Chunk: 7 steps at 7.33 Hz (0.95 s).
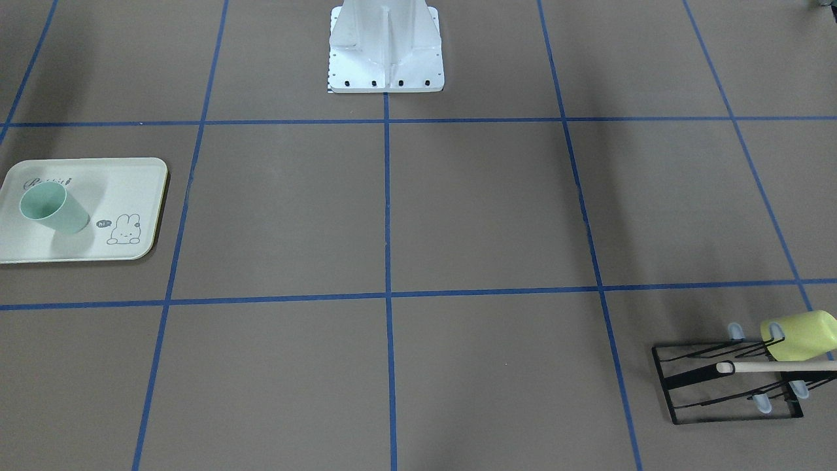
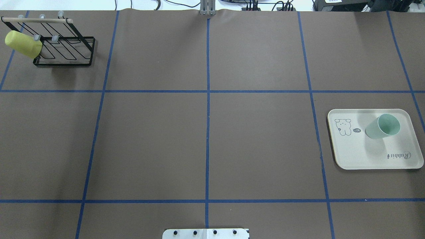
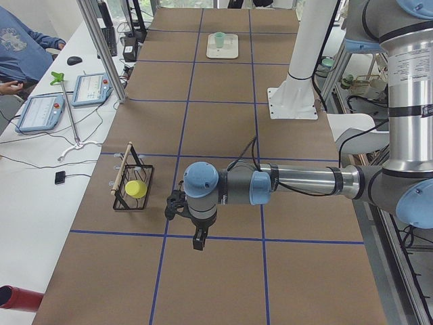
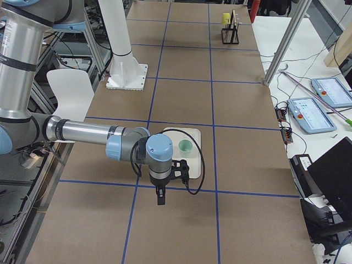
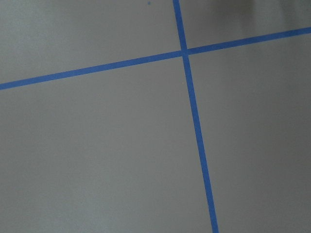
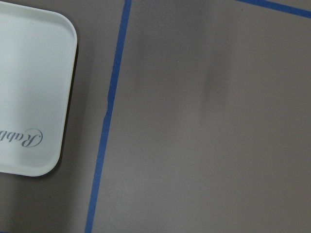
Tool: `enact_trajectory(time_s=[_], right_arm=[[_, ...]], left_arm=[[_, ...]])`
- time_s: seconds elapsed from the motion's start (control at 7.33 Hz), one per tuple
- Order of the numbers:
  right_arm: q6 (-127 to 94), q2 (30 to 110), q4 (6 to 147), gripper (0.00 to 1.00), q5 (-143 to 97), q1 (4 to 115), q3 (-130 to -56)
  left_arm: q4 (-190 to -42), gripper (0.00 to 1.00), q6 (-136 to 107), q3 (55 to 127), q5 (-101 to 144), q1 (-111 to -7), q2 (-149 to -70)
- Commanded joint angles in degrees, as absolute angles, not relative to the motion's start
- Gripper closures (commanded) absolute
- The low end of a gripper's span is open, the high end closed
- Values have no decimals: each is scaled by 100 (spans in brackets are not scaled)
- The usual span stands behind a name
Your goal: Left arm grabs green cup and hands to right arm on tray
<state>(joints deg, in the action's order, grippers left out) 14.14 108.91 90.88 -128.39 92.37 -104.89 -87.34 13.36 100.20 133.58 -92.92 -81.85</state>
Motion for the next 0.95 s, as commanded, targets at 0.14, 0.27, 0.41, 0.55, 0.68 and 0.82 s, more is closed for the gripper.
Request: enact_trajectory(time_s=[0.14,0.27,0.41,0.55,0.68,0.82], right_arm=[[1380,10846,9088,0,-12841,9237,-10450],[1380,10837,9088,0,-12841,9237,-10450],[1371,10837,9097,0,-12850,9237,-10441],[1371,10837,9088,0,-12850,9237,-10450],[1371,10837,9088,0,-12850,9237,-10441],[1371,10837,9088,0,-12850,9237,-10441]], left_arm=[[-8745,0,1318,9932,13368,-9290,-8191],[-8745,0,1318,9940,13368,-9290,-8200],[-8745,0,1310,9932,13359,-9290,-8200],[-8745,0,1327,9958,13333,-9290,-8200],[-8745,0,1327,9993,13324,-9299,-8165],[-8736,0,1327,10011,13316,-9299,-8139]])
